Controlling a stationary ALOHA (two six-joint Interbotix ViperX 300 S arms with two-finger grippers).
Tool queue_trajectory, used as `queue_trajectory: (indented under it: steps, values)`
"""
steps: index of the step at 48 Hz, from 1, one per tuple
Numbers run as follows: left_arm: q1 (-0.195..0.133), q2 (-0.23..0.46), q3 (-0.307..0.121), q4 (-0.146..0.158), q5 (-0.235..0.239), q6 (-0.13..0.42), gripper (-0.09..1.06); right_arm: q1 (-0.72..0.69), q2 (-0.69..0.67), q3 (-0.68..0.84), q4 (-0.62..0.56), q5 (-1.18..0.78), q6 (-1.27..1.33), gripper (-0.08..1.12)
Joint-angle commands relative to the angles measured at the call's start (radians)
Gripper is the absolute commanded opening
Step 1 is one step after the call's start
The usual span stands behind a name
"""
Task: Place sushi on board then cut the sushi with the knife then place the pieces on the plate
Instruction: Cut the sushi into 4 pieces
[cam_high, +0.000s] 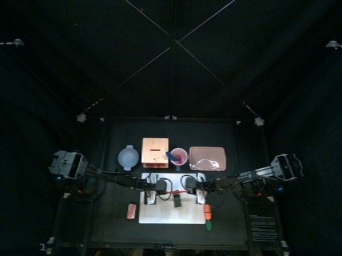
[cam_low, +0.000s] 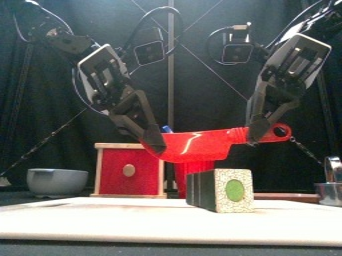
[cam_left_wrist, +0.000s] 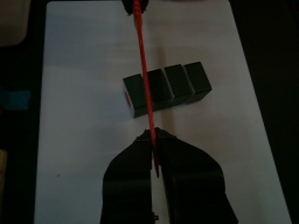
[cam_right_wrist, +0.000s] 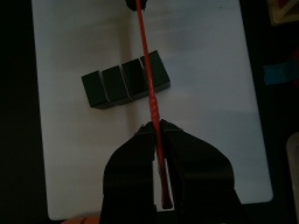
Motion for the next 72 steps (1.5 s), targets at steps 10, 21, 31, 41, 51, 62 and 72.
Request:
queue_trajectory:
  steps: [10, 21, 31, 41, 51, 62, 72]
  values:
    - [-0.041, 0.012, -0.054, -0.038, -0.005, 0.002, 0.36, -0.014, -0.006, 0.005, -0.002, 0.018, 0.0, 0.33]
    - [-0.052, 0.028, -0.064, -0.052, -0.005, 0.002, 0.36, -0.014, 0.011, 0.006, -0.006, 0.021, -0.002, 0.33]
    - [-0.052, 0.046, -0.071, -0.054, -0.005, 0.0, 0.36, -0.035, 0.028, 0.006, -0.011, 0.025, -0.005, 0.33]
    - [-0.052, 0.055, -0.075, -0.054, -0.005, 0.002, 0.36, -0.048, 0.029, 0.006, -0.021, 0.025, -0.006, 0.33]
    - [-0.046, 0.071, -0.074, -0.054, -0.005, 0.005, 0.36, -0.048, 0.043, 0.011, -0.015, 0.025, -0.002, 0.33]
    - [-0.034, 0.114, -0.072, -0.051, -0.003, 0.006, 0.36, -0.041, 0.101, 0.005, -0.009, 0.017, 0.005, 0.33]
    - [-0.015, 0.137, -0.071, -0.046, 0.0, 0.008, 0.36, -0.048, 0.138, 0.002, 0.005, 0.017, 0.005, 0.33]
